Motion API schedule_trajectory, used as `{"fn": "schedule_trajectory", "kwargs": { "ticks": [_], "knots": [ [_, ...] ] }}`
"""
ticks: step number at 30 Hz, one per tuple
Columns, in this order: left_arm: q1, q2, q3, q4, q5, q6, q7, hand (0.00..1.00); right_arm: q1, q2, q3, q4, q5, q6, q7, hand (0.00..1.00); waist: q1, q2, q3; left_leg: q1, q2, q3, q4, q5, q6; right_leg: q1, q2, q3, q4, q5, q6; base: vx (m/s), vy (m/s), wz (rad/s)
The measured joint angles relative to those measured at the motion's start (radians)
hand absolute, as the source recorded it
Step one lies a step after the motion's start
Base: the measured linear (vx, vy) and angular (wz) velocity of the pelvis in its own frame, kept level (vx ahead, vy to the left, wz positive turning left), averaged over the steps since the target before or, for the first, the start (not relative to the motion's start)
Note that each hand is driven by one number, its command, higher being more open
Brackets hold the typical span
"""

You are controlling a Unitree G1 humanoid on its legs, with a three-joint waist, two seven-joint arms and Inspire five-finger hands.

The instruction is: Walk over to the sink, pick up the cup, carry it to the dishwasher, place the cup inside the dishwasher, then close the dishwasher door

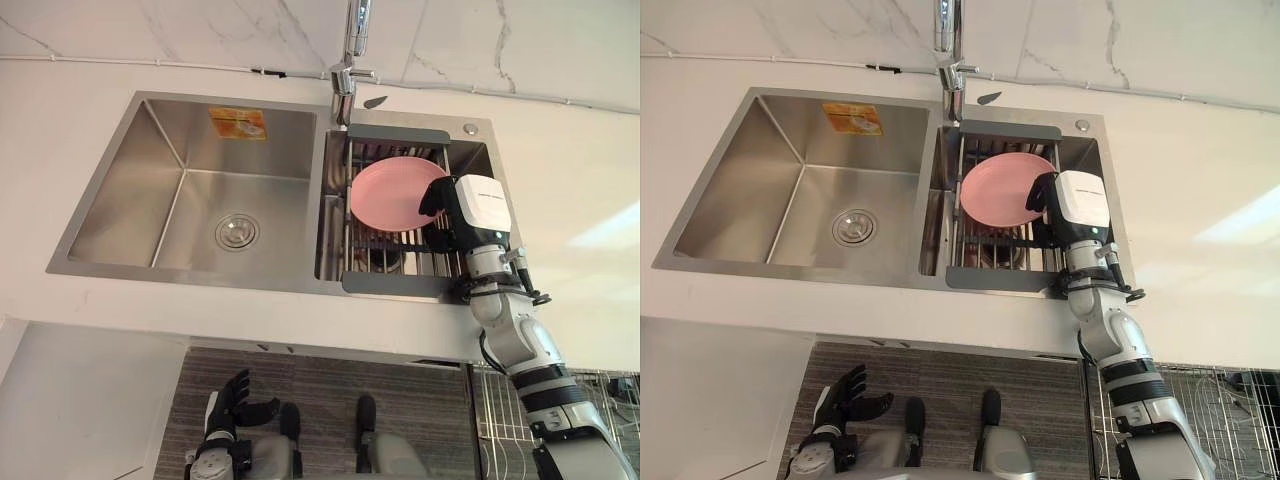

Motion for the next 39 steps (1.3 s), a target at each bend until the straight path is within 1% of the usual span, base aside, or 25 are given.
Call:
{"fn": "schedule_trajectory", "kwargs": {
  "ticks": [3, 7, 14, 20, 22, 25, 29, 31, 33, 35, 36, 38, 39],
  "knots": [
    [0.0, 0.0, -0.001, 0.0, 0.001, 0.0, 0.0, 0.9, 0.013, -0.036, 0.007, -0.034, -0.006, -0.012, 0.0, 0.3, 0.001, -0.001, 0.0, 0.025, 0.0, 0.007, 0.002, 0.0, 0.0, 0.023, 0.0, 0.007, 0.0, 0.001, 0.001, 0.04, 0.017, -0.08],
    [0.0, 0.0, 0.001, 0.002, 0.001, 0.001, -0.001, 0.9, 0.023, -0.08, 0.004, -0.154, -0.036, -0.029, -0.001, 0.3, -0.004, -0.001, 0.0, 0.039, 0.001, 0.029, -0.001, -0.005, 0.0, 0.028, 0.0, 0.026, -0.002, 0.003, 0.004, 0.02, 0.019, -0.14],
    [0.0, 0.0, 0.001, 0.011, 0.001, 0.001, -0.001, 0.9, 0.023, -0.093, 0.0, -0.214, -0.039, -0.042, -0.002, 0.3, -0.007, -0.002, 0.0, 0.07, 0.002, 0.045, -0.016, -0.006, 0.001, 0.045, 0.003, 0.044, -0.008, 0.008, 0.002, -0.02, 0.001, -0.08],
    [-0.006, 0.002, 0.001, 0.033, 0.001, 0.002, -0.002, 0.9, 0.028, -0.095, -0.001, -0.321, -0.039, -0.103, -0.014, 0.3, -0.021, -0.004, -0.002, 0.089, 0.004, 0.048, -0.029, -0.007, 0.001, 0.057, 0.007, 0.05, -0.013, 0.011, -0.001, -0.06, -0.017, -0.02],
    [-0.009, 0.002, 0.001, 0.039, 0.001, 0.002, -0.002, 0.9, 0.049, -0.095, -0.009, -0.334, -0.039, -0.107, -0.015, 0.3, -0.021, -0.006, -0.007, 0.091, 0.004, 0.048, -0.031, -0.008, 0.0, 0.059, 0.008, 0.05, -0.015, 0.012, -0.002, -0.05, -0.016, 0.0],
    [-0.014, 0.003, 0.001, 0.043, 0.001, 0.003, -0.002, 0.9, 0.098, -0.095, -0.047, -0.362, -0.039, -0.115, -0.015, 0.3, -0.022, -0.007, -0.01, 0.096, 0.005, 0.054, -0.036, -0.008, -0.001, 0.06, 0.009, 0.056, -0.017, 0.012, -0.003, -0.06, -0.021, -0.05],
    [-0.015, 0.004, 0.001, 0.063, 0.001, 0.008, -0.002, 0.9, 0.182, -0.082, -0.123, -0.413, -0.032, -0.115, -0.015, 0.3, -0.028, -0.007, -0.03, 0.099, 0.008, 0.059, -0.038, -0.009, -0.001, 0.06, 0.013, 0.061, -0.018, 0.013, -0.003, -0.02, -0.021, -0.06],
    [-0.017, 0.006, 0.0, 0.074, 0.002, 0.013, -0.002, 0.9, 0.241, -0.055, -0.197, -0.467, -0.021, -0.116, -0.015, 0.3, -0.038, -0.007, -0.037, 0.101, 0.009, 0.06, -0.033, -0.011, -0.005, 0.065, 0.014, 0.061, -0.018, 0.013, -0.003, 0.0, 0.0, 0.0],
    [-0.017, 0.008, 0.0, 0.083, 0.002, 0.017, -0.002, 0.9, 0.273, -0.033, -0.238, -0.502, -0.001, -0.115, -0.016, 0.3, -0.051, -0.007, -0.042, 0.101, 0.01, 0.061, -0.029, -0.012, -0.005, 0.066, 0.014, 0.062, -0.018, 0.013, -0.003, -0.01, -0.007, -0.03],
    [-0.017, 0.008, 0.0, 0.085, 0.002, 0.022, -0.002, 0.9, 0.295, -0.008, -0.267, -0.518, 0.008, -0.116, -0.025, 0.3, -0.054, -0.006, -0.046, 0.101, 0.013, 0.076, -0.015, -0.028, -0.005, 0.065, 0.018, 0.077, -0.017, 0.013, -0.004, -0.03, -0.007, -0.22],
    [-0.017, 0.007, 0.0, 0.083, 0.002, 0.022, -0.002, 0.9, 0.3, 0.008, -0.273, -0.518, 0.012, -0.116, -0.027, 0.3, -0.052, -0.006, -0.046, 0.096, 0.017, 0.095, 0.013, -0.047, -0.006, 0.06, 0.021, 0.096, -0.01, 0.013, -0.004, -0.05, 0.008, -0.47],
    [-0.017, 0.005, -0.002, 0.083, 0.002, 0.022, -0.002, 0.9, 0.312, 0.029, -0.278, -0.518, 0.012, -0.115, -0.032, 0.3, -0.054, 0.001, -0.049, 0.066, 0.027, 0.113, 0.093, -0.093, -0.006, 0.039, 0.03, 0.131, 0.012, 0.013, -0.004, -0.07, 0.023, -0.63],
    [-0.017, 0.003, -0.001, 0.078, 0.0, 0.021, -0.001, 0.9, 0.319, 0.046, -0.28, -0.515, 0.012, -0.112, -0.032, 0.3, -0.053, 0.005, -0.05, 0.034, 0.036, 0.134, 0.162, -0.128, -0.003, 0.004, 0.039, 0.174, 0.04, 0.013, -0.004, -0.08, 0.038, -0.75]
  ]
}}
